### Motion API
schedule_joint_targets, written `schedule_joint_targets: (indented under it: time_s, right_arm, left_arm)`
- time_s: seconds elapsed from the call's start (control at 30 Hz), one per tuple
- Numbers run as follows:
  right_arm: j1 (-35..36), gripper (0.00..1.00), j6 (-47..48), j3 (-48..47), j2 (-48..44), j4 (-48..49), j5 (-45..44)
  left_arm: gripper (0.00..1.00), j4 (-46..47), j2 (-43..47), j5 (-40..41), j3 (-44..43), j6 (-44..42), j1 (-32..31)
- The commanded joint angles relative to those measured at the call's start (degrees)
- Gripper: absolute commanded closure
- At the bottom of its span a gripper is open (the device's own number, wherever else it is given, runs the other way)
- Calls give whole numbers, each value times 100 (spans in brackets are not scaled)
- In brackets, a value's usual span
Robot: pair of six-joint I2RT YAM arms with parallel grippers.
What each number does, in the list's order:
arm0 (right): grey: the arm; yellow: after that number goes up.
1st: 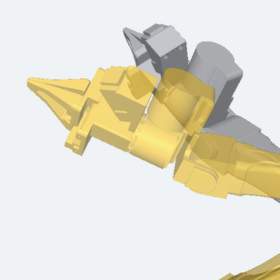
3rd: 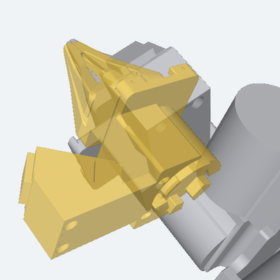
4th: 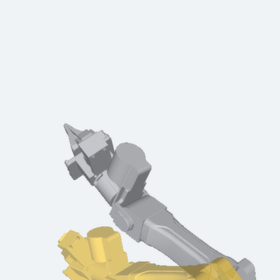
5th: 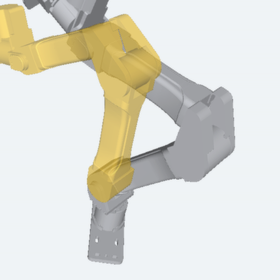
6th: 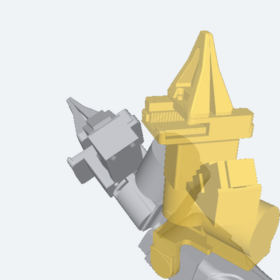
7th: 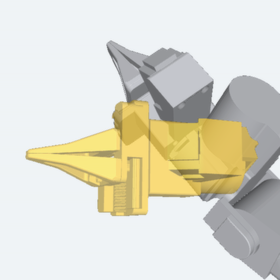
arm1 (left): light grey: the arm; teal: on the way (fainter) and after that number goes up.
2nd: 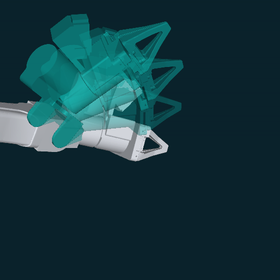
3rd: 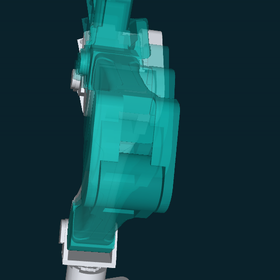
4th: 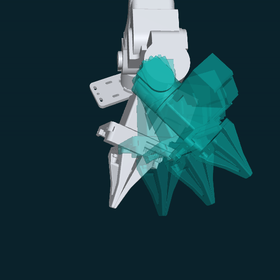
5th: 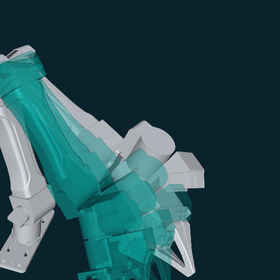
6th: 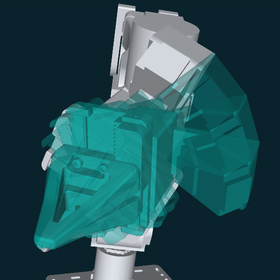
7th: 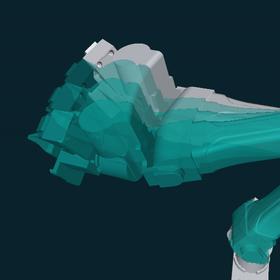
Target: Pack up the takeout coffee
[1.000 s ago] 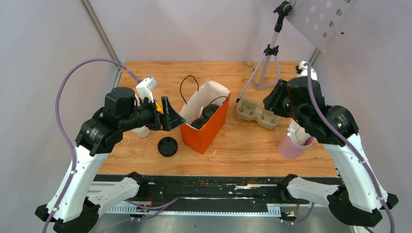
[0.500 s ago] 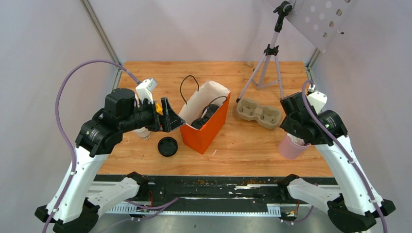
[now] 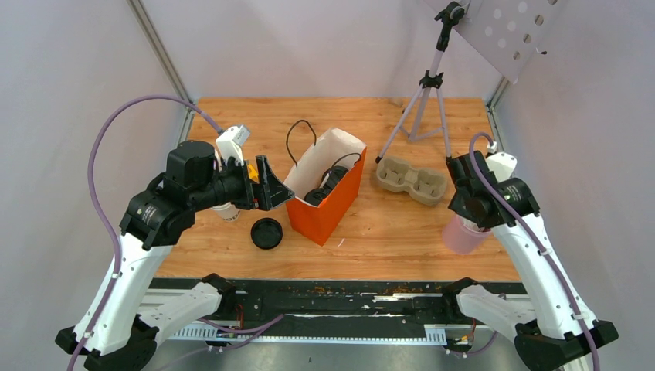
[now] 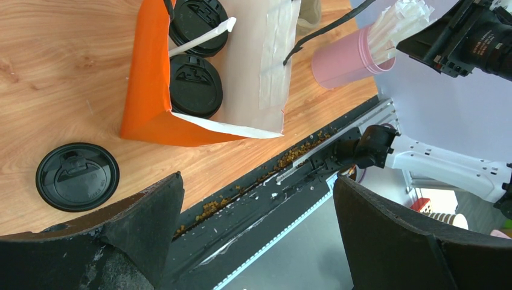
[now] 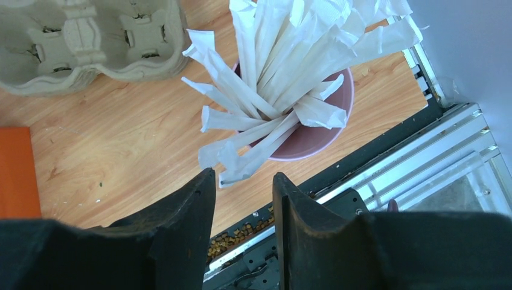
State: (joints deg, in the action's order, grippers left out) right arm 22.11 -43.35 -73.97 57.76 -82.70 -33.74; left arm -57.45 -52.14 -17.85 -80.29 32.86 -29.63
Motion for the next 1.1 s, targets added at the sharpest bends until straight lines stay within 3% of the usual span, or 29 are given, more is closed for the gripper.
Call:
schedule_joint_targets:
  time_s: [0.0,0.23,0.57,0.8,1.07]
  right_arm:
    - [-223,59,536,189,-214,591,16]
    - [-390,69,632,259,-275,611,1]
    - [-428,100,671,135,-320,408,-28]
    - [-456,100,872,-557,-241,-91,-544]
    - [-479,100,1652,-1920,-137,-243,-532]
  left_arm:
    - [0,103,30,1,1,-112,-26]
    - [0,101,33,-4,-4,-112,-26]
    - [0,120,29,-17,9,-109,-26]
    - [0,117,27,18,53,-92,-26]
    - [0,175,48,-5,336,-43,-26]
